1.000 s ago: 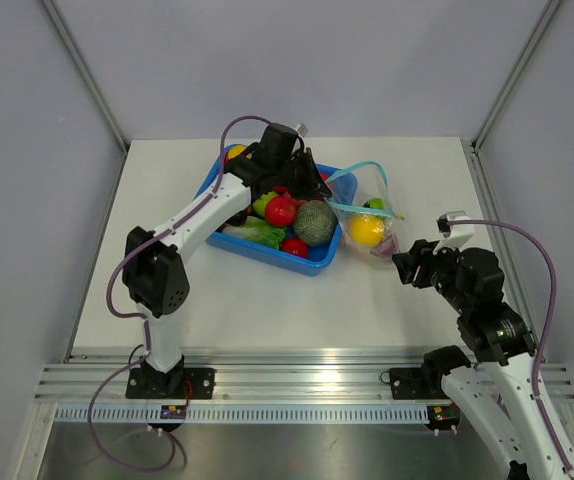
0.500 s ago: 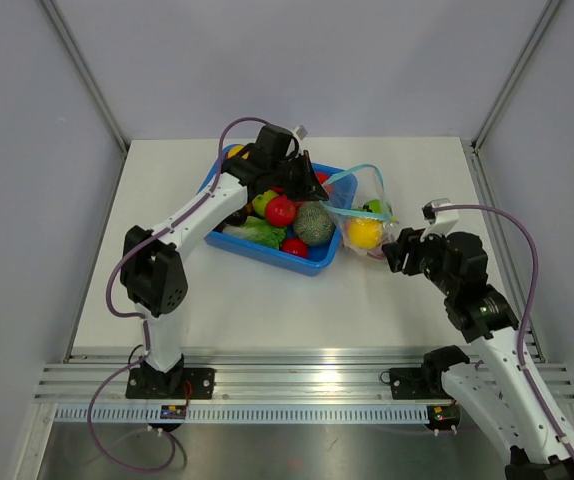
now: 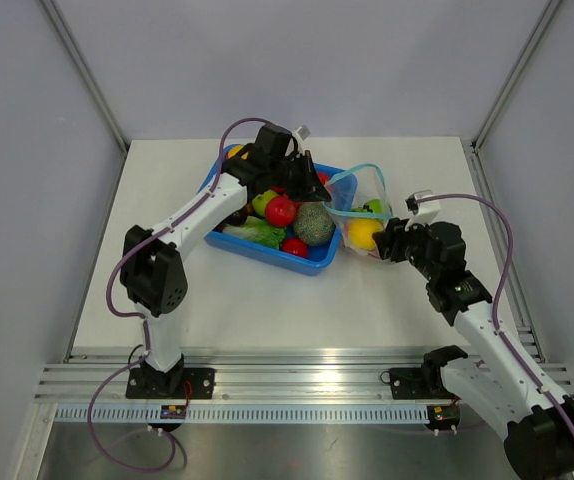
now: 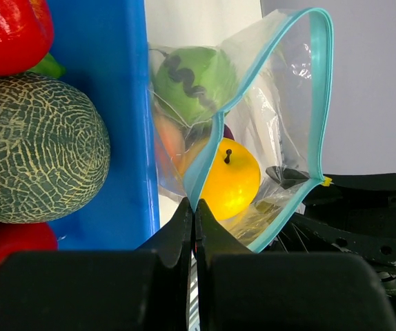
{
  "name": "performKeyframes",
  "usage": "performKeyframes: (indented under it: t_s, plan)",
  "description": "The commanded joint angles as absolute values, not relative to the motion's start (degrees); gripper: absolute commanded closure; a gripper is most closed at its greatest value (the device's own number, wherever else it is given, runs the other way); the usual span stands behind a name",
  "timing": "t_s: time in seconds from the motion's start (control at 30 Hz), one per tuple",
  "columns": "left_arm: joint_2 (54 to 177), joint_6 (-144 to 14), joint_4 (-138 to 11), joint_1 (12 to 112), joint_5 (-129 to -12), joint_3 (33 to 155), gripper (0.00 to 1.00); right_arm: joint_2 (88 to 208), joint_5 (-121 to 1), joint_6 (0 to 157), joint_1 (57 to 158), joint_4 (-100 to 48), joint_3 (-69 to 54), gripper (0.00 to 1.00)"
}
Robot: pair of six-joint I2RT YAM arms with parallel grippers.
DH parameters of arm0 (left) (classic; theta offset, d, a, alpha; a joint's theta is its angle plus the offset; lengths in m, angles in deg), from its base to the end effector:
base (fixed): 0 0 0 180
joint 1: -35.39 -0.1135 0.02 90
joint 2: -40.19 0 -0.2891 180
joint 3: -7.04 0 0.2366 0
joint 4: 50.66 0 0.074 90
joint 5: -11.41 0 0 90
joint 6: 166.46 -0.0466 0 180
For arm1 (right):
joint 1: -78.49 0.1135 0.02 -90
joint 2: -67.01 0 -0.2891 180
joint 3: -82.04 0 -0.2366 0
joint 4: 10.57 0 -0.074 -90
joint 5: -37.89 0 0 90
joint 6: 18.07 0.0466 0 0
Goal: Place the food in the zip-top bag and seal the zipper
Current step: Zip the zipper food storage bag at the center of the board.
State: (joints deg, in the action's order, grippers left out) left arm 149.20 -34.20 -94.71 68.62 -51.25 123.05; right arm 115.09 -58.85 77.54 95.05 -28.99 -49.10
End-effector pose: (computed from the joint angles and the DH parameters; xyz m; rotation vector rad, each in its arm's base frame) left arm 0.3572 -0.2596 0.3461 0.1015 2.4300 -1.2005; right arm 0.1691 0.0560 0.2954 -0.2616 1.8756 0.3754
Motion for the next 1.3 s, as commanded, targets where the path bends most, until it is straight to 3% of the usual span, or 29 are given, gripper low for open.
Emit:
performKeyframes:
  t_s: [0.0,0.13,0.17,0.3,0.37,0.4,0.43,0.47,0.57,0.7,0.87,1.07,1.27]
  plan:
    - [147.33,-34.44,-90.22,67.91,-47.83,122.71,1.0,112.29,-58.88,75.8,95.1,-21.32,-50.22,0.48]
    - [147.42,-35.06,-91.18,67.91,-47.91,123.5,1.0,110.96,-59.4,76.06,95.02,-16.49,-53.21,0.65]
    - [147.33,-35.67,-91.54,67.99,-48.52,123.59,1.0,111.04,-59.84,76.15,95.02,-15.78,-53.91,0.77]
    - [146.19,-37.08,-92.68,67.99,-50.55,123.24,1.0,111.13,-62.47,75.45,95.02,-15.33,-54.18,1.0]
    - [145.32,-39.17,-94.43,68.08,-52.03,123.33,0.97,110.0,-62.39,75.1,95.02,-15.51,-54.61,1.0]
    - [144.79,-40.06,-95.4,68.17,-53.09,123.33,0.9,109.55,-62.13,74.75,95.1,-15.51,-54.88,1.0]
    - [144.09,-41.37,-96.28,68.34,-53.79,123.07,0.63,109.11,-62.13,74.66,95.02,-15.51,-55.06,1.0]
    - [142.25,-44.0,-96.63,68.43,-55.28,122.11,0.49,108.24,-62.13,74.22,95.02,-15.94,-55.14,1.0]
    - [139.52,-51.28,-99.27,68.43,-60.54,121.22,0.22,106.4,-62.57,73.25,95.02,-16.3,-55.41,1.0]
    - [136.44,-61.84,-102.17,68.43,-65.49,123.15,0.25,103.49,-63.27,72.64,95.02,-19.54,-55.06,1.0]
    - [133.36,-76.07,-93.84,70.36,-56.56,120.96,0.36,99.02,-66.78,72.46,95.02,-29.44,-51.2,1.0]
    - [129.68,-94.96,-82.95,75.72,-39.86,114.22,0.27,95.84,-73.37,72.29,95.02,-38.5,-45.31,1.0]
    - [125.89,-96.68,-74.14,76.78,-28.08,110.92,0.22,97.06,-80.4,65.35,95.02,-53.88,-33.98,1.0]
